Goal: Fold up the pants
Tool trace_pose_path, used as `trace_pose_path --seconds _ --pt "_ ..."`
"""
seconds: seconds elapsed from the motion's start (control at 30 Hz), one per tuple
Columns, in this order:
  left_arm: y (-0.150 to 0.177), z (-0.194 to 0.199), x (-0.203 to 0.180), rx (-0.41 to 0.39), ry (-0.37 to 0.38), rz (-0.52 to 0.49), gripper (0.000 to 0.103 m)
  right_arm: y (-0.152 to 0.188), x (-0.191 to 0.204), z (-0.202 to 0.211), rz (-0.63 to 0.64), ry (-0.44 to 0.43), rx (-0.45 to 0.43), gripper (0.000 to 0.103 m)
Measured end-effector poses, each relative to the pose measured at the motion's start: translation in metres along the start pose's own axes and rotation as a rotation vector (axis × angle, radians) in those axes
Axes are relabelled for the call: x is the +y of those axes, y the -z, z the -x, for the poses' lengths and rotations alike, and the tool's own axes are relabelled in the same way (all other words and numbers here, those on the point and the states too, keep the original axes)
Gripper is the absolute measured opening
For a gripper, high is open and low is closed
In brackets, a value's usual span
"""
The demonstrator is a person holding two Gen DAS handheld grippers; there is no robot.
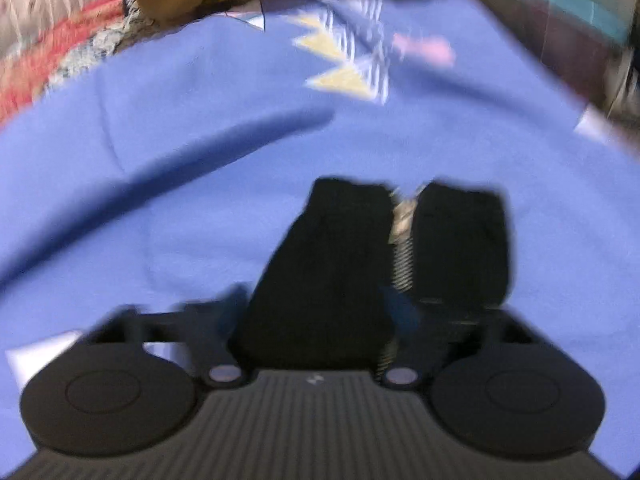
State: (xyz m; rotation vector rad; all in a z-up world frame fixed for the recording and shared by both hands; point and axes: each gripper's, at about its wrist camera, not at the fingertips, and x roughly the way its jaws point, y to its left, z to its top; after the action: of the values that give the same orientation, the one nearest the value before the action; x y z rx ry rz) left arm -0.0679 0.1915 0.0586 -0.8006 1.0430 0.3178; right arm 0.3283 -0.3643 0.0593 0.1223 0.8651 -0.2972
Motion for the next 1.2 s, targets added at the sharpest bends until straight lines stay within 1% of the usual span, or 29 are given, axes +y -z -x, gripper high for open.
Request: trace_pose_path --seconds 0.03,0.07,0.1,0.17,0.23,0.27,0.33,0.4,0.47,0.5,0.53,0.6,0.63,0.67,0.7,0.73,0.77,0.8,0.83,0.87,0.9,0.93,1.0,1.03,1.1,1.13,1.17,1.2 --pt "0.010 0.005 0.002 -0.014 0.006 0.003 0.008 -0.004 -0.008 0.003 -0.039 -0.050 0.006 0.008" --pt "0.009 0.005 0.003 -0.019 0.010 -0.002 0.008 -0.008 -0.026 0.011 -0.133 -0.108 -0.001 0.008" --pt "0.008 0.005 0.004 -0.020 0.013 -0.005 0.008 -0.011 -0.046 0.024 -0.213 -0.177 -0.034 0.008" --pt "0.003 0.004 0.008 -0.014 0.027 -0.001 0.008 -0.013 -0.088 0.055 -0.323 -0.295 -0.116 0.008" --pt "0.002 0.007 0.015 -0.011 0.051 0.023 0.008 -0.003 -0.142 0.090 -0.427 -0.403 -0.167 0.008" --pt "0.002 0.008 0.020 -0.007 0.070 0.040 0.008 0.006 -0.166 0.105 -0.465 -0.431 -0.187 0.008" --pt "0.004 0.011 0.026 -0.002 0.089 0.054 0.008 0.031 -0.216 0.132 -0.519 -0.441 -0.215 0.008" --pt "0.005 0.017 0.028 0.001 0.093 0.042 0.007 0.063 -0.263 0.151 -0.564 -0.411 -0.215 0.008" --pt "0.005 0.023 0.029 0.011 0.084 0.018 0.007 0.095 -0.294 0.161 -0.588 -0.366 -0.190 0.007" --pt "0.004 0.026 0.030 0.017 0.079 0.004 0.007 0.111 -0.311 0.164 -0.595 -0.320 -0.170 0.007" --pt "0.005 0.031 0.031 0.019 0.083 -0.007 0.007 0.132 -0.322 0.169 -0.605 -0.292 -0.153 0.007" --pt "0.006 0.038 0.033 0.020 0.086 -0.036 0.008 0.167 -0.347 0.170 -0.678 -0.264 -0.102 0.007" --pt "0.008 0.039 0.033 0.022 0.080 -0.054 0.008 0.181 -0.354 0.169 -0.700 -0.244 -0.078 0.008" --pt "0.012 0.038 0.031 0.022 0.062 -0.083 0.014 0.192 -0.361 0.167 -0.706 -0.225 -0.059 0.010" --pt "0.017 0.037 0.028 0.017 0.010 -0.118 0.015 0.199 -0.366 0.166 -0.708 -0.204 -0.042 0.015" --pt "0.020 0.038 0.026 0.003 -0.059 -0.149 0.017 0.203 -0.370 0.168 -0.716 -0.156 -0.033 0.030" --pt "0.024 0.041 0.024 -0.018 -0.107 -0.180 0.024 0.206 -0.372 0.174 -0.725 -0.102 -0.048 0.053" --pt "0.026 0.048 0.027 -0.043 -0.107 -0.196 0.026 0.205 -0.380 0.183 -0.744 -0.045 -0.097 0.059" --pt "0.027 0.056 0.032 -0.065 -0.073 -0.190 0.027 0.204 -0.386 0.194 -0.764 0.022 -0.163 0.060" --pt "0.026 0.066 0.037 -0.090 -0.039 -0.178 0.028 0.201 -0.395 0.204 -0.771 0.067 -0.218 0.059" --pt "0.024 0.074 0.042 -0.121 -0.020 -0.167 0.028 0.195 -0.394 0.213 -0.760 0.072 -0.256 0.057" --pt "0.019 0.081 0.040 -0.155 -0.023 -0.164 0.029 0.185 -0.390 0.220 -0.729 0.050 -0.284 0.053" --pt "0.006 0.085 0.033 -0.206 -0.044 -0.184 0.031 0.163 -0.372 0.223 -0.636 0.000 -0.317 0.053" --pt "-0.007 0.084 0.027 -0.222 -0.053 -0.202 0.033 0.152 -0.360 0.223 -0.581 -0.037 -0.326 0.053" --pt "-0.029 0.075 0.006 -0.274 -0.052 -0.270 0.041 0.131 -0.326 0.215 -0.481 -0.133 -0.319 0.053" --pt "-0.040 0.067 -0.010 -0.313 -0.062 -0.326 0.051 0.126 -0.310 0.212 -0.438 -0.182 -0.309 0.053" --pt "-0.049 0.056 -0.025 -0.344 -0.073 -0.377 0.060 0.120 -0.293 0.207 -0.397 -0.231 -0.293 0.054" --pt "-0.058 0.043 -0.042 -0.363 -0.077 -0.433 0.062 0.117 -0.273 0.201 -0.353 -0.279 -0.269 0.054"
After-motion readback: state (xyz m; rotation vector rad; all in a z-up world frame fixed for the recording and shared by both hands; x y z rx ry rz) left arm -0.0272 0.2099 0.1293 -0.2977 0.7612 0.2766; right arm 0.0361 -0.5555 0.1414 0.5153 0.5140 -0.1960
